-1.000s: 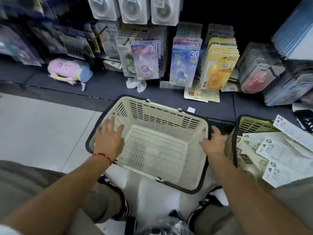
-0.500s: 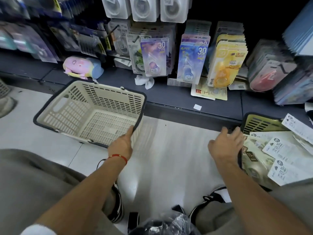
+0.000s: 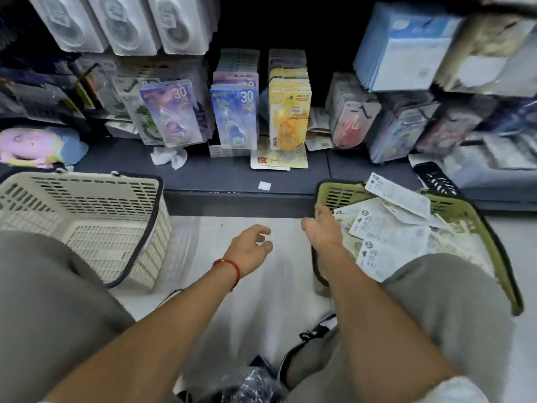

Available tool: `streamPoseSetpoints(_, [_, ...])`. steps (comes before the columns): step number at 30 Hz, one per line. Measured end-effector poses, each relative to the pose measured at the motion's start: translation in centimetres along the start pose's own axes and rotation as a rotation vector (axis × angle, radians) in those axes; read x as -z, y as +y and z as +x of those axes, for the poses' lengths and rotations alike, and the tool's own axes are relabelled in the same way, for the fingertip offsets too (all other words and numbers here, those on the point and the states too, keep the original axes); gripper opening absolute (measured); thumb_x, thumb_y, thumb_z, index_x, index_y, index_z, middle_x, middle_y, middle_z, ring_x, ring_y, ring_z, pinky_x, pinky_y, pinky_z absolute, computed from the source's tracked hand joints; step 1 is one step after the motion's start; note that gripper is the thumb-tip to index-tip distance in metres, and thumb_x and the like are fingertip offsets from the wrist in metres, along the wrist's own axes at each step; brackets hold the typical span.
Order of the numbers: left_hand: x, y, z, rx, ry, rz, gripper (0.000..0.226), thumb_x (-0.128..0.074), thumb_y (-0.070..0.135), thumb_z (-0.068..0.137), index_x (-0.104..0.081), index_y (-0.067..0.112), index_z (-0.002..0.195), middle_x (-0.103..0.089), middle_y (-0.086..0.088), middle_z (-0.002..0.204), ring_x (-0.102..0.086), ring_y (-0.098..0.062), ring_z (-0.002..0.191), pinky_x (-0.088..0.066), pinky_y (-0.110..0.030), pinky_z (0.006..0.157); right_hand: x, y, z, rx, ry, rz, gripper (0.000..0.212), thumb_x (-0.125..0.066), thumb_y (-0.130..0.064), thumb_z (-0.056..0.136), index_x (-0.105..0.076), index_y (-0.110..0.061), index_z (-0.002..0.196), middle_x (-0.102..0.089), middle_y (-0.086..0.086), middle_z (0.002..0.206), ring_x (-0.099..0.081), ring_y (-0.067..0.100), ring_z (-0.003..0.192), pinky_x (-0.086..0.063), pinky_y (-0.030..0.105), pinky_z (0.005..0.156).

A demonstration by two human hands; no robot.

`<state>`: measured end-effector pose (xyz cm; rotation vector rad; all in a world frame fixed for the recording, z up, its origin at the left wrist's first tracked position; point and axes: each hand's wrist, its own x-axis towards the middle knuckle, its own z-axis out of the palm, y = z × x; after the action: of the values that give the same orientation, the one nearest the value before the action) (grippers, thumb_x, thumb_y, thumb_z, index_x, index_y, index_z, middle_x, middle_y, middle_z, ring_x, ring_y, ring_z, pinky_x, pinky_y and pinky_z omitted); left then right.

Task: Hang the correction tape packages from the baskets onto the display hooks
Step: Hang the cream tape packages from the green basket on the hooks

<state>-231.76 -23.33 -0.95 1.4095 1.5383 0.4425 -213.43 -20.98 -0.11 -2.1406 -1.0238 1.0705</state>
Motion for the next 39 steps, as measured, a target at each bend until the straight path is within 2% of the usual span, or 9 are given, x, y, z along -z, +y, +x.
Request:
streamPoseSetpoints(4, [0.1,-0.7,1.8,0.134,0.029,-0.198,0.026,-0.061,0.026,0.103,-0.064,0.024,0.129,-0.066,-0.008,0.125,-0.063,-0.020,0.101,-0.053,-0.035,0.090,-1.9,-0.6,-1.0,-0.004,-0.274,0.268,0.056,-0.054,-0.014,0.096,-0.051,-0.028,0.150,-0.051,0.003,0.154,-0.052,0.029,0.134,-0.042,0.052,0.118])
streamPoseSetpoints(9, [1.4,-2.0,4.0,0.244,0.247,-0.329,0.036,-0.065,0.032,0.102,-0.054,0.021,0.135,-0.072,-0.012,0.120,-0.071,-0.029,0.104,-0.060,-0.043,0.091,-5.0,-2.5,-3.0,0.117,-0.733,0.370,0.046,-0.057,-0.012,0.094,-0.066,-0.033,0.134,-0.064,-0.012,0.131,-0.063,0.012,0.122,-0.055,0.037,0.102])
streamPoseSetpoints(14, [3.0,-4.6,4.2,0.227,0.400,-0.119,0.053,-0.067,0.011,0.099,-0.048,0.020,0.147,-0.071,-0.009,0.117,-0.061,-0.024,0.094,-0.049,-0.033,0.086,0.5,-1.4,-1.8,0.367,-0.078,0.160,0.034,-0.057,-0.003,0.101,-0.070,-0.016,0.129,-0.068,-0.001,0.128,-0.066,0.017,0.111,-0.058,0.036,0.094])
streamPoseSetpoints(17, [3.5,-5.0,4.2,0.217,0.421,-0.092,0.055,-0.068,0.003,0.096,-0.053,0.021,0.145,-0.069,-0.005,0.105,-0.062,-0.025,0.092,-0.047,-0.030,0.082,6.4,1.7,0.0,0.242,0.373,-0.058,0.033,-0.060,-0.006,0.097,-0.069,-0.011,0.128,-0.068,0.011,0.130,-0.065,0.032,0.117,-0.053,0.044,0.100])
streamPoseSetpoints(22, [4.7,-4.9,4.4,0.255,0.491,-0.098,0.047,-0.070,0.011,0.096,-0.059,0.025,0.140,-0.072,-0.007,0.106,-0.067,-0.031,0.098,-0.056,-0.037,0.088,10.2,6.3,1.8,-0.130,0.145,-0.345,0.073,-0.063,-0.030,0.099,-0.027,-0.015,0.161,-0.029,0.018,0.164,-0.030,0.042,0.151,-0.032,0.059,0.120])
streamPoseSetpoints(26, [6.0,-4.7,4.7,0.329,0.650,-0.028,0.031,-0.064,0.019,0.101,-0.062,0.028,0.130,-0.069,-0.008,0.100,-0.064,-0.033,0.087,-0.049,-0.037,0.067,9.5,6.7,3.0,-0.075,0.159,-0.285,0.067,-0.064,-0.041,0.096,-0.041,-0.010,0.150,-0.049,0.022,0.142,-0.054,0.044,0.128,-0.048,0.054,0.107])
streamPoseSetpoints(29, [5.6,-4.3,4.7,0.344,0.713,0.099,0.017,-0.065,0.025,0.099,-0.061,0.027,0.115,-0.068,-0.016,0.117,-0.064,-0.039,0.101,-0.053,-0.048,0.077,7.4,4.5,4.4,0.138,0.331,-0.563,0.067,-0.064,-0.052,0.092,-0.049,-0.011,0.143,-0.047,0.019,0.147,-0.043,0.040,0.137,-0.040,0.055,0.112])
streamPoseSetpoints(33, [4.6,-2.7,5.7,0.222,0.674,0.419,0.069,-0.073,0.014,0.086,-0.048,0.018,0.150,-0.045,-0.016,0.153,-0.035,-0.039,0.145,-0.021,-0.066,0.121,3.1,-0.5,7.0,0.517,-0.163,-0.494,0.088,-0.078,-0.053,0.088,-0.037,-0.026,0.161,-0.022,0.004,0.173,-0.017,0.025,0.159,-0.019,0.049,0.128])
streamPoseSetpoints(39, [3.0,0.3,7.1,-0.090,0.542,0.321,0.057,-0.071,0.003,0.088,-0.056,0.018,0.142,-0.052,-0.008,0.149,-0.036,-0.032,0.142,-0.032,-0.048,0.121,0.9,-3.0,10.2,0.438,-0.501,-0.766,0.127,-0.088,-0.056,0.075,-0.002,-0.039,0.167,0.015,-0.015,0.174,0.021,0.015,0.160,0.004,0.051,0.130])
